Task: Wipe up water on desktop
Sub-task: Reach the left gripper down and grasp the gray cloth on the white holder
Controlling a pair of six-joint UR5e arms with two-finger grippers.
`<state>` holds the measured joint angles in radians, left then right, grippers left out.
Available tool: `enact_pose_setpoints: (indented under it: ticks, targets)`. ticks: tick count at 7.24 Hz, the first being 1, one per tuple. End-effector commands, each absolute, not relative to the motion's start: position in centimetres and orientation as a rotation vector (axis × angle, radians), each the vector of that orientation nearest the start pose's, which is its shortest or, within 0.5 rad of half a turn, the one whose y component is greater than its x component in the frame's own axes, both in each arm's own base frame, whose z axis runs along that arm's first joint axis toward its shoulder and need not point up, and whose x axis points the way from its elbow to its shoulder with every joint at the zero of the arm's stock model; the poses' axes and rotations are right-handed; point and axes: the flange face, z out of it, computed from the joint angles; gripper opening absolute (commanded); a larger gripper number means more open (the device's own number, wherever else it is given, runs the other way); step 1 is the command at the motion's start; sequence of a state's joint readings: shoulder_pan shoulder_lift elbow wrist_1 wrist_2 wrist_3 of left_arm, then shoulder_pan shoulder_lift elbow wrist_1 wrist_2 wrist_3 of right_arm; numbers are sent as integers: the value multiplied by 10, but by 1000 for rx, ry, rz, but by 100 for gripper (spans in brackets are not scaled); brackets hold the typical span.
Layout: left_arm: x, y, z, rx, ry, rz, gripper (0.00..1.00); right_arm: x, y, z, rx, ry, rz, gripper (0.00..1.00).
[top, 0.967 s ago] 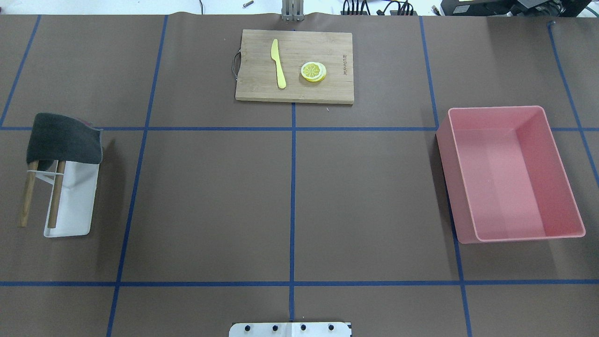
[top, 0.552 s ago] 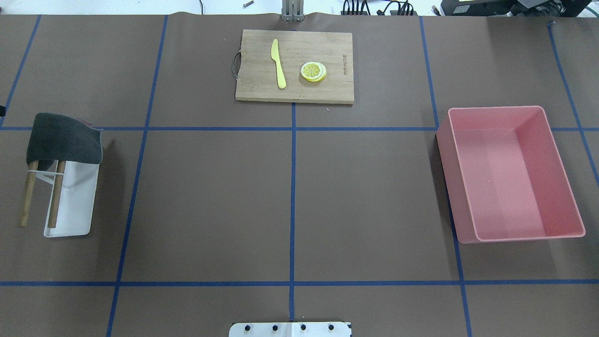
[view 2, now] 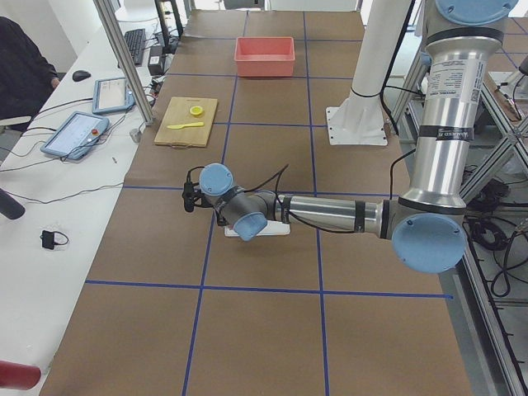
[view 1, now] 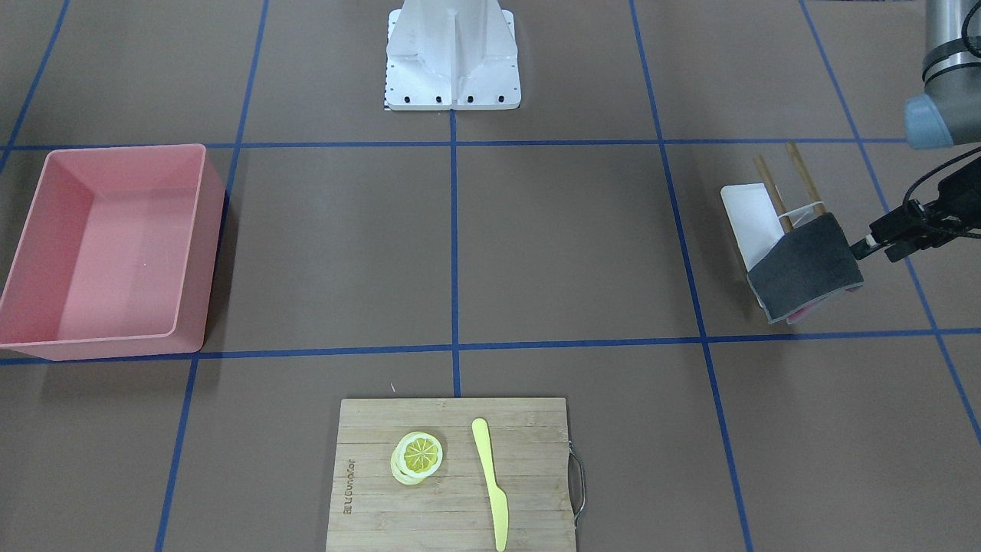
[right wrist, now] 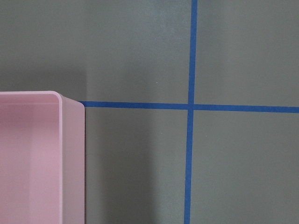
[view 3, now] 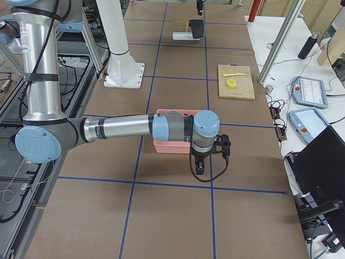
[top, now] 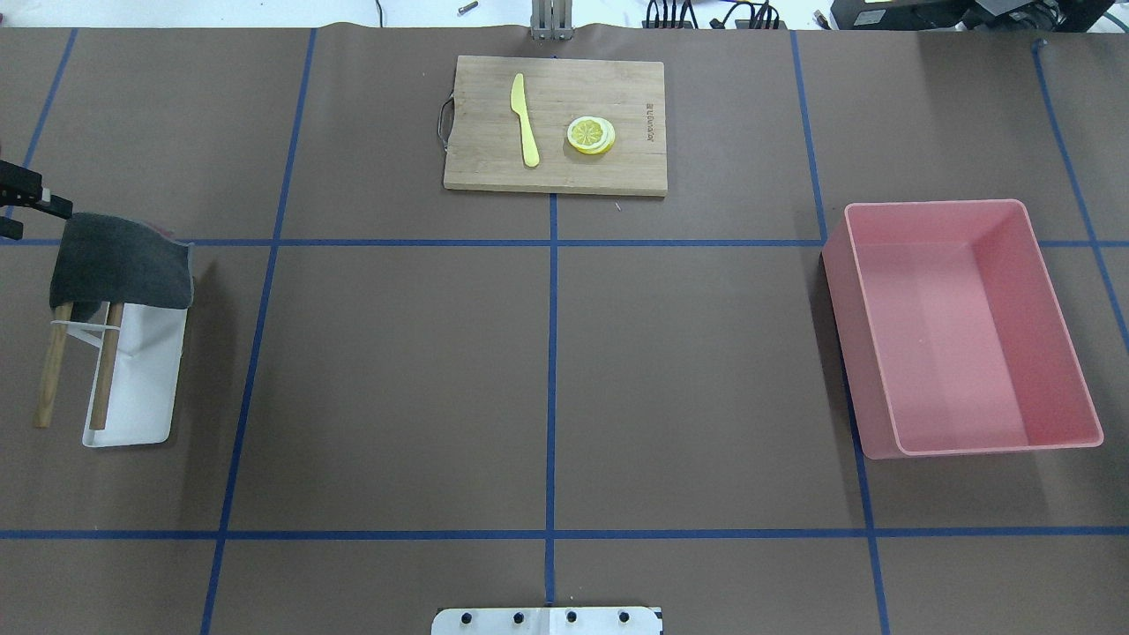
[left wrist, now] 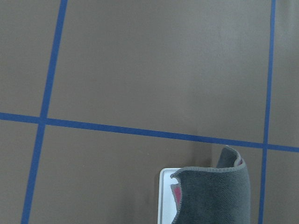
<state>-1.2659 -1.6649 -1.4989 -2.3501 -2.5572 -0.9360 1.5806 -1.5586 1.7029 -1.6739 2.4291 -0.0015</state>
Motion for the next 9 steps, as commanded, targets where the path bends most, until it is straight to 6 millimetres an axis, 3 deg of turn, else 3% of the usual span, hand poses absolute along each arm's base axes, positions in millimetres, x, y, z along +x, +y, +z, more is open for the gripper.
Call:
enact_pose_setpoints:
  ticks: [1, 3, 7, 9]
  targets:
    - [123, -533, 542, 50, 1179, -148, 92, 62, -496, 593, 39, -862, -9, 100]
    - [125, -534, 548, 37, 1174, -152, 90, 62, -497, 593, 38, -868, -7, 100]
    - [130, -533, 552, 21, 1175, -145, 69, 62, -498, 592, 41, -869, -9, 100]
    - [133, -534, 553, 18, 1173, -142, 66, 62, -498, 593, 40, -869, -8, 100]
